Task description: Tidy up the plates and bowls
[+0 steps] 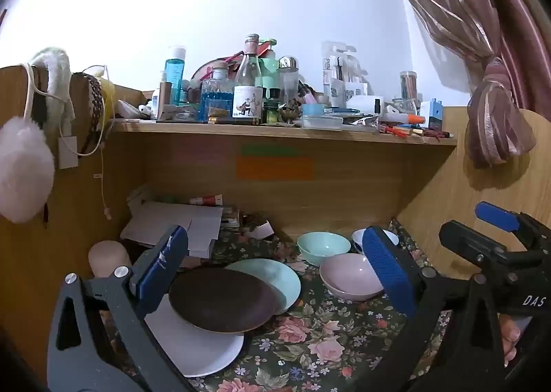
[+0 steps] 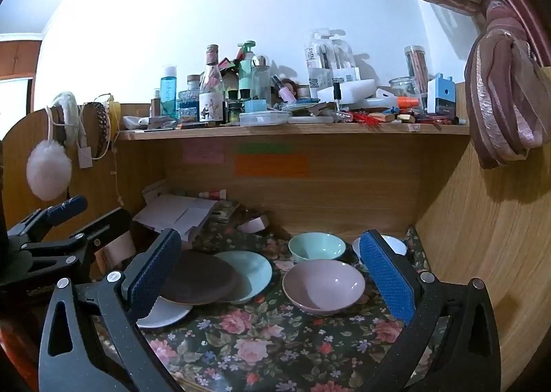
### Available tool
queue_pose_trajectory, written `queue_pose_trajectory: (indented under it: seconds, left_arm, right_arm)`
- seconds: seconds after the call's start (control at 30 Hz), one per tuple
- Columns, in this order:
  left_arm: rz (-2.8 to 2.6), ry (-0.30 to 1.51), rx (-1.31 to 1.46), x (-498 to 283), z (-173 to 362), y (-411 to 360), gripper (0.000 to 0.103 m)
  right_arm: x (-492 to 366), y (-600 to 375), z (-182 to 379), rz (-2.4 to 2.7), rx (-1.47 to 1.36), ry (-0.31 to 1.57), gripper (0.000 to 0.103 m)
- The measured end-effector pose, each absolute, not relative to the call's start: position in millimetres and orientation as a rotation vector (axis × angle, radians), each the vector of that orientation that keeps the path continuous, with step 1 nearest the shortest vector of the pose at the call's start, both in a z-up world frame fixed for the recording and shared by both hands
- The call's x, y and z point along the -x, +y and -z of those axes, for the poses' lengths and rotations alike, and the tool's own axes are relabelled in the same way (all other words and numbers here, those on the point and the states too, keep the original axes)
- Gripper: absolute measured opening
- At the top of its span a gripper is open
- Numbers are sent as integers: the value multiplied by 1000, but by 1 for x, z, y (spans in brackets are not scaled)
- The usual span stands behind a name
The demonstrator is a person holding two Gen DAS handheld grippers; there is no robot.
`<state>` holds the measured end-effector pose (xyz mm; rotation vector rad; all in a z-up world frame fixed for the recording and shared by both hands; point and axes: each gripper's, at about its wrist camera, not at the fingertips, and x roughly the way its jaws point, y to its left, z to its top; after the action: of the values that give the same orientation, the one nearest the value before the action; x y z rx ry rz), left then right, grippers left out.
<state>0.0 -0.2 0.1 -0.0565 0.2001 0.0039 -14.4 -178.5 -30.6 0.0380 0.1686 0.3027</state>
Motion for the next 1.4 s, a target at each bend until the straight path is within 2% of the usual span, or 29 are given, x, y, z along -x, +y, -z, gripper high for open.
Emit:
queue_pose_trajectory:
  seconds: [1.4]
  left_arm:
    - [5,158,32,-1,-4,-8,103]
  right_arm:
    - [14,-180,27,-307,-48,166,103]
